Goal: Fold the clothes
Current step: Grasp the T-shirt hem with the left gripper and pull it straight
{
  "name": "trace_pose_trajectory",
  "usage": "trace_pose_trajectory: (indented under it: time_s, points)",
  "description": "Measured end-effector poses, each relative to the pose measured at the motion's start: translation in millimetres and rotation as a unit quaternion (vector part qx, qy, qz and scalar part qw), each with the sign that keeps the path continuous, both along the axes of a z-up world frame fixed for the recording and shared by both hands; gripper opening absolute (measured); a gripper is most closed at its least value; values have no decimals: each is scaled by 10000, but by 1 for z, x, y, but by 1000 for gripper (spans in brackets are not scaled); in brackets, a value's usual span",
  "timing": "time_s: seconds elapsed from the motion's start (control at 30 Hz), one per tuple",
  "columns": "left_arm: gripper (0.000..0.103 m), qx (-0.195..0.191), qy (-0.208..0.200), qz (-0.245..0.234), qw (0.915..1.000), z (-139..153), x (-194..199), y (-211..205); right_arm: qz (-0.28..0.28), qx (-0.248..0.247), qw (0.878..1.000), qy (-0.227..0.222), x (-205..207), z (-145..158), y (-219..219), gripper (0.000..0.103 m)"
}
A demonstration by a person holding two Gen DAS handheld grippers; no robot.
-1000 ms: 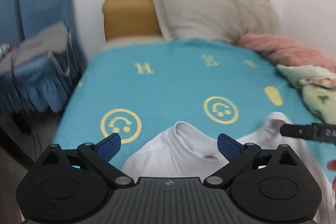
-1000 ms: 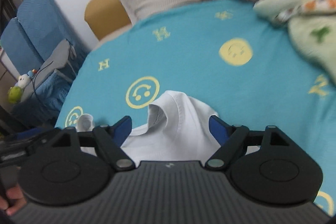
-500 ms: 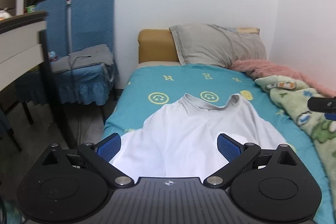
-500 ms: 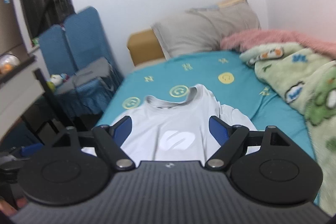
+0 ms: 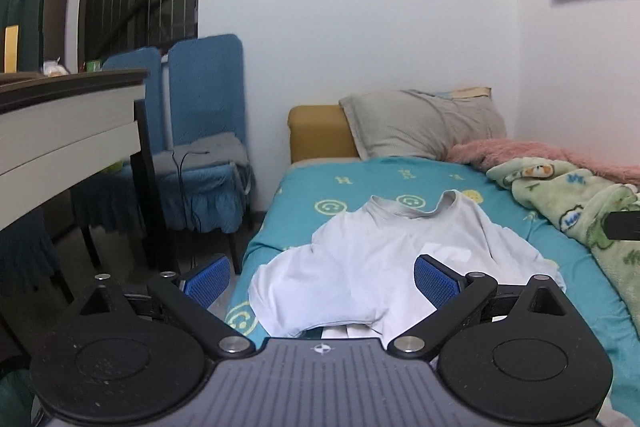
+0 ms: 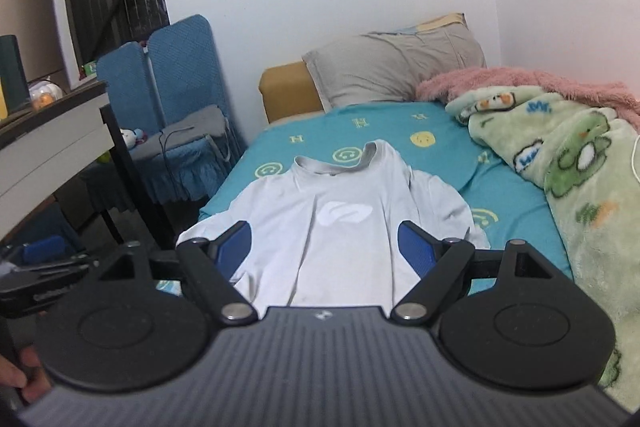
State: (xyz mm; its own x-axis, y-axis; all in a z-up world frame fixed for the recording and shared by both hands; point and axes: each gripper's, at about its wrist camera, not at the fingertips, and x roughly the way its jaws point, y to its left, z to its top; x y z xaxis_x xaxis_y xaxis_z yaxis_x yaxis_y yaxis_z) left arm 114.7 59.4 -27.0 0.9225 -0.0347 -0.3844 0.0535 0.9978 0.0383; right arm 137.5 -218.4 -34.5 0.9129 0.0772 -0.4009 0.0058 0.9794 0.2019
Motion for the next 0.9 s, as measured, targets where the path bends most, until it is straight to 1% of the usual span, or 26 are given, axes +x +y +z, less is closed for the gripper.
trace_pose_trajectory:
  time_s: [0.13,0.23,0.27,0.37,0.47,0.53,0.67,0.73,0.83,0.9]
  points:
    - [100,-295,295,-62,9991,-12,14,-1,16,-3,10000,-59,-1,-18,0,82]
    - [100,-488,615,-29,9969,-24,38,2,31,39,9999,102,2,-27,0,82]
    - [100,-636,770,28,9950,-29,49,7,37,49,9999,161,4,-30,-1,82]
    - [97,-1210,1285,311,9838,-46,86,28,-20,166,9996,209,5,-32,-3,82]
    - [95,-1801,1644,694,9673,-62,121,61,-125,448,9981,392,11,-40,-12,82]
    - [93,-2037,1745,940,9588,-73,140,82,-187,526,9970,531,18,-48,-17,82]
    - [91,-2397,1779,1341,9449,-95,167,111,-273,537,9951,784,38,-64,-21,82]
    - [84,-2555,1850,1444,9379,-108,181,121,-306,576,9936,924,48,-73,-23,82]
    - [79,-2695,1883,1458,9331,-125,200,124,-330,672,9913,1085,59,-84,-26,82]
    - [78,-2612,1911,1414,9356,-134,213,121,-342,729,9899,1165,65,-91,-28,82]
